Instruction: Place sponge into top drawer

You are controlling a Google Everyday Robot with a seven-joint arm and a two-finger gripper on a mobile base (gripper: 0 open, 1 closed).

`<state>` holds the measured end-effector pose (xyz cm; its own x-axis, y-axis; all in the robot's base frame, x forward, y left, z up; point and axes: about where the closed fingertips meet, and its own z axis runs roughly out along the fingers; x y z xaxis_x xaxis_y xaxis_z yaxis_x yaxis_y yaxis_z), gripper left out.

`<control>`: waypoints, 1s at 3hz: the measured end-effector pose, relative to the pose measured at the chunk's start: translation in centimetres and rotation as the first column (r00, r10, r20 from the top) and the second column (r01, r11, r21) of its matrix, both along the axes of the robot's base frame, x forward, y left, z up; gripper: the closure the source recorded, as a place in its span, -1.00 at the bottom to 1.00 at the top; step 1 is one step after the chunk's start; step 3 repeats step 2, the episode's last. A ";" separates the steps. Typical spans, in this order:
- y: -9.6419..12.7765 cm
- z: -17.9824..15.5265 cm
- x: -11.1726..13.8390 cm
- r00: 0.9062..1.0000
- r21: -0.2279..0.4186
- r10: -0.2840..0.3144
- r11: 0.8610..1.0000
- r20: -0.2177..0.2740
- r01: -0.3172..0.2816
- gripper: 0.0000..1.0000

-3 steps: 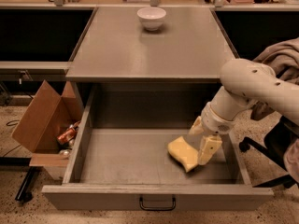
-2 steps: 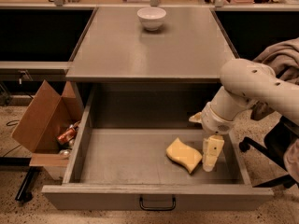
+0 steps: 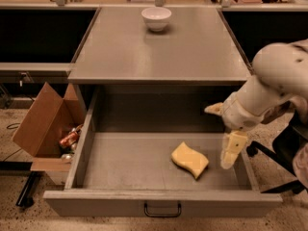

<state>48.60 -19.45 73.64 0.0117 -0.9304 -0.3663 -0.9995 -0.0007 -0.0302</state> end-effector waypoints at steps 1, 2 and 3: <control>-1.9 4.0 -0.4 0.996 0.020 -0.023 1.000 0.085 0.022 -1.00; -1.9 4.0 -0.4 0.996 0.020 -0.023 1.000 0.085 0.022 -1.00; -1.9 4.0 -0.4 0.996 0.020 -0.023 1.000 0.085 0.022 -1.00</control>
Offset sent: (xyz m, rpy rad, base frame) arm -0.0037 -0.0169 0.0353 0.0170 -0.0757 -0.0200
